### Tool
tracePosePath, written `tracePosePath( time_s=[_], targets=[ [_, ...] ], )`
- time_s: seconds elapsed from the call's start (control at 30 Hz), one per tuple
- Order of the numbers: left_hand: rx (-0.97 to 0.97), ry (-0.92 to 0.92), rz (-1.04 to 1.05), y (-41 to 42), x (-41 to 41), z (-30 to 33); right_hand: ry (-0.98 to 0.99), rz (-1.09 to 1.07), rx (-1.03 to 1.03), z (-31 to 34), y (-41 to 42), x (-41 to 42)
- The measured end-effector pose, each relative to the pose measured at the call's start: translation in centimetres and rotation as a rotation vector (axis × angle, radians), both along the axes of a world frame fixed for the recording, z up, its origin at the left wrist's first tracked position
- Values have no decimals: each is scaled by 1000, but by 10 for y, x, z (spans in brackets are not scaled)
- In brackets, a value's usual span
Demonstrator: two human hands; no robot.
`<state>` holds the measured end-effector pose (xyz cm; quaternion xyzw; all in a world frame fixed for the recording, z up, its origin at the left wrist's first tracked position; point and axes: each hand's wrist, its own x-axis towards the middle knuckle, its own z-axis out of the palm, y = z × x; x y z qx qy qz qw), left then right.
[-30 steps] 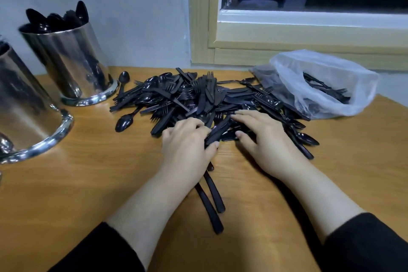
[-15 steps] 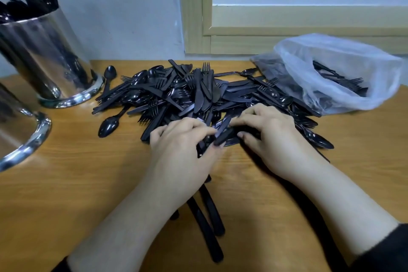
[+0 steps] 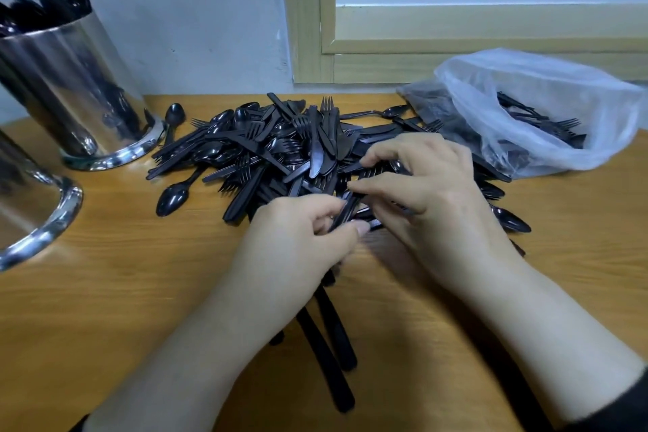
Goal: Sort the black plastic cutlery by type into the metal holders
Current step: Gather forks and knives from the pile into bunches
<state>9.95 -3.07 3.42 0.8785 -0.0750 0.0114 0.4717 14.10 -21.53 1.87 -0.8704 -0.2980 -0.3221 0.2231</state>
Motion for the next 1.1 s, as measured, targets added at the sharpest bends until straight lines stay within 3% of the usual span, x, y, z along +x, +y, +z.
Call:
tracePosePath(
  time_s=[0.2,0.33,0.47,0.57,0.8,1.1],
  targets=[
    [-142,-124,267,30,12,0,89,-20,219,3,-9,3],
    [-210,-182,342,34,17,-5,302,52,71,-8,-9,6],
    [-146,-162,259,30,14,-8,329,71,-207,-20,0,3],
    [-119,-198,299,31,14,-8,318,71,-277,-23,1,3],
    [-222,-150,313,27,14,-7,415,52,-223,-19,-3,3],
    [-457,-98,399,32,17,-7,394,89,-41,-2,-18,4]
  ],
)
